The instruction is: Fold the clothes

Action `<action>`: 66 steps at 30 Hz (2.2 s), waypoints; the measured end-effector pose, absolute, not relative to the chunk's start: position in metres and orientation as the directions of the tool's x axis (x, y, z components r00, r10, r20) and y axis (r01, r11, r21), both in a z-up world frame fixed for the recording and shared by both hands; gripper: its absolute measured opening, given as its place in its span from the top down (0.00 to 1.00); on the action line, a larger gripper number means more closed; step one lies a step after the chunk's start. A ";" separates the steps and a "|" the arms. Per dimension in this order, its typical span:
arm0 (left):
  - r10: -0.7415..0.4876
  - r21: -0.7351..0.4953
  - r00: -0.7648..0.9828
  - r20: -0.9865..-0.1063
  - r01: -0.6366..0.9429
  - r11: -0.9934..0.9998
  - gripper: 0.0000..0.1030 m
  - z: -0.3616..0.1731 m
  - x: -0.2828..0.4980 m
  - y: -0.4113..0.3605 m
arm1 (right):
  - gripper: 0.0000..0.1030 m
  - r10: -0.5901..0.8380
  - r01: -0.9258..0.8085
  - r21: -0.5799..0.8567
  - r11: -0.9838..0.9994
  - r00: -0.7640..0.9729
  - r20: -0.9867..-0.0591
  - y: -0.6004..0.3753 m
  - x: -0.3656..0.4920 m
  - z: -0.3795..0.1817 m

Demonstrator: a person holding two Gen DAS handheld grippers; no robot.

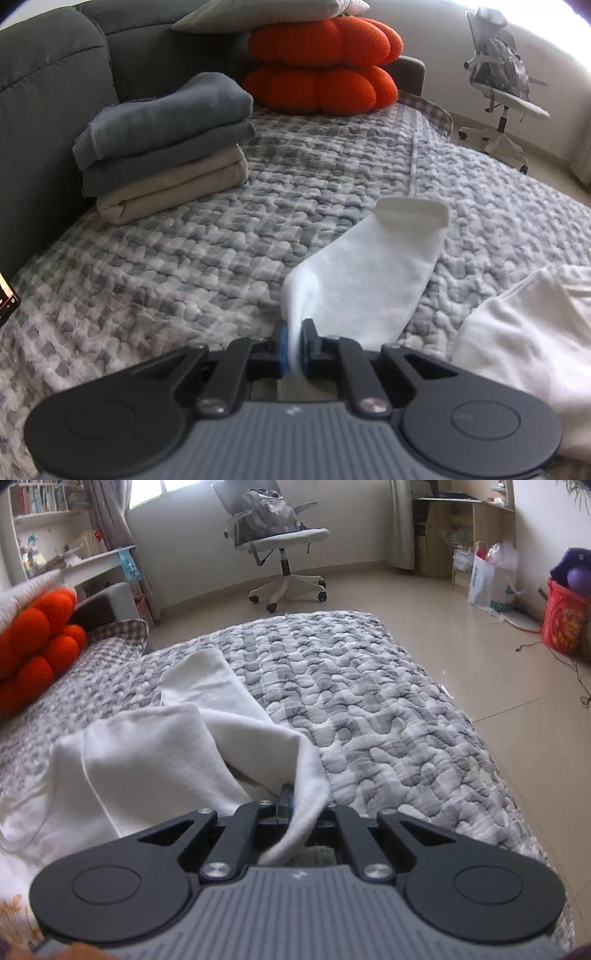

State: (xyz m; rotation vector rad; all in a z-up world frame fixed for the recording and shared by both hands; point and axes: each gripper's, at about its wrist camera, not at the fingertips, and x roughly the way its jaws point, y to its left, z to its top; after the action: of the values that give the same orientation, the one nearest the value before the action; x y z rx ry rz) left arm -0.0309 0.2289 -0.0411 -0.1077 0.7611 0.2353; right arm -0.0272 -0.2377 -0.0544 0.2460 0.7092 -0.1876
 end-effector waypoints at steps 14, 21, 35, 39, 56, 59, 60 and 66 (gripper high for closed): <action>-0.030 -0.079 0.787 -0.616 -0.023 0.997 0.37 -0.007 -0.031 0.194 | 0.48 -0.034 0.138 0.144 0.980 0.827 -0.561 -0.237 -0.042 -0.007; -0.097 -0.043 0.764 -0.638 0.091 0.995 0.42 -0.018 -0.011 0.163 | 0.48 0.116 -0.031 0.161 0.986 0.827 -0.551 -0.219 -0.026 0.002; -0.177 0.010 0.703 -0.689 0.254 0.967 0.55 -0.051 0.008 0.138 | 0.48 0.233 -0.244 0.063 0.968 0.772 -0.592 -0.183 0.022 -0.013; -0.181 0.003 0.693 -0.698 0.256 0.967 0.56 -0.053 0.005 0.138 | 0.48 0.230 -0.267 0.031 0.963 0.762 -0.605 -0.176 0.033 -0.019; -0.181 0.009 0.697 -0.694 0.260 0.966 0.86 -0.050 -0.016 0.134 | 0.87 0.260 -0.378 -0.040 0.925 0.706 -0.659 -0.168 0.020 -0.028; -0.172 0.011 0.706 -0.687 0.246 0.969 0.89 -0.049 -0.020 0.134 | 0.91 0.259 -0.368 -0.039 0.929 0.721 -0.643 -0.170 0.010 -0.024; -0.168 0.012 0.710 -0.684 0.241 0.970 0.90 -0.049 -0.021 0.134 | 0.92 0.259 -0.366 -0.040 0.930 0.727 -0.636 -0.170 0.007 -0.023; -0.144 0.013 0.757 -0.637 0.197 0.980 0.93 -0.043 -0.033 0.132 | 0.95 0.258 -0.356 -0.057 0.933 0.770 -0.584 -0.169 -0.014 -0.017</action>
State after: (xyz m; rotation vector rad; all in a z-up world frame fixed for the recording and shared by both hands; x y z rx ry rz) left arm -0.0334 0.1316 -0.0433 0.0808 0.6868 -0.1862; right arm -0.0137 -0.1691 -0.0168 -0.1678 0.6072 0.3346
